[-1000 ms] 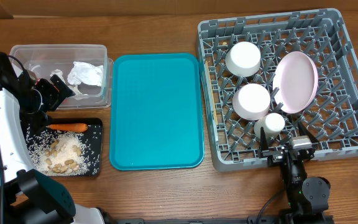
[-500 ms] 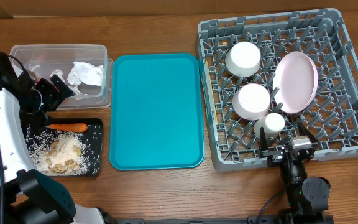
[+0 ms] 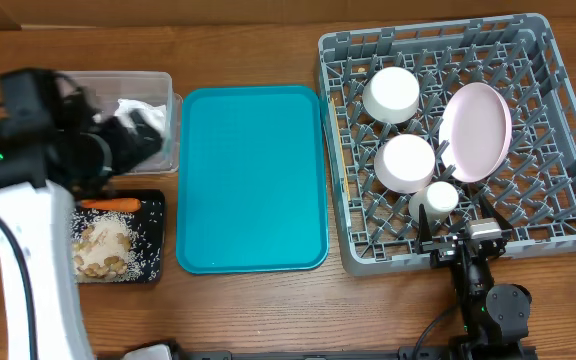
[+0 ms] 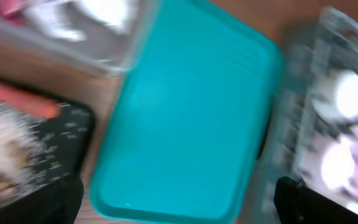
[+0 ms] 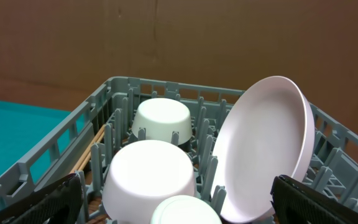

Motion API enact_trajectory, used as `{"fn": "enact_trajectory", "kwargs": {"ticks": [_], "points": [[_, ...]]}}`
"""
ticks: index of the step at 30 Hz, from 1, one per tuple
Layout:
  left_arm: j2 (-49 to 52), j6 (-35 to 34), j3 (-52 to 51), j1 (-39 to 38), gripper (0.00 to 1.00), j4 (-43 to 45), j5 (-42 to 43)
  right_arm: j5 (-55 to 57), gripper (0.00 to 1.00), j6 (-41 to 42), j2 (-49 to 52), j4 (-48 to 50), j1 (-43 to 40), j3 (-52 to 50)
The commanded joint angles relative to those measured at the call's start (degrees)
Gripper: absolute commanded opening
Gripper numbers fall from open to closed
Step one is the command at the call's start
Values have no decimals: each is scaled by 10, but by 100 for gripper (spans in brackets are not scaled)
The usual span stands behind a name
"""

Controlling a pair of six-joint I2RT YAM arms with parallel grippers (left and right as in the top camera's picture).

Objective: Sort waste into correct bins and load items into the dishwasher

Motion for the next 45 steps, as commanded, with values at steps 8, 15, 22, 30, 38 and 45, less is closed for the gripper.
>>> {"fn": "enact_trajectory", "kwargs": {"ticks": [8,15,22,30,38,45], "points": [[-195,13,-10,-164,100,-7,0,-3,100,0,-7,1,-2,-6],[-354,13,-187,-164,100,74,-46,-3,100,0,-7,1,-2,-6],[-492,12,-417,-164,100,303,-57,-3,100,0,-7,1,-2,-6],[-575,13,-655,-162,100,655,-71,-3,100,0,-7,1,-2,-6],[-636,14,-794,-162,100,798,-114,-3,100,0,-7,1,-2,-6],[-691,16,-852,-156,100,798,-149,-3,100,0,-7,1,-2,-6]]}}
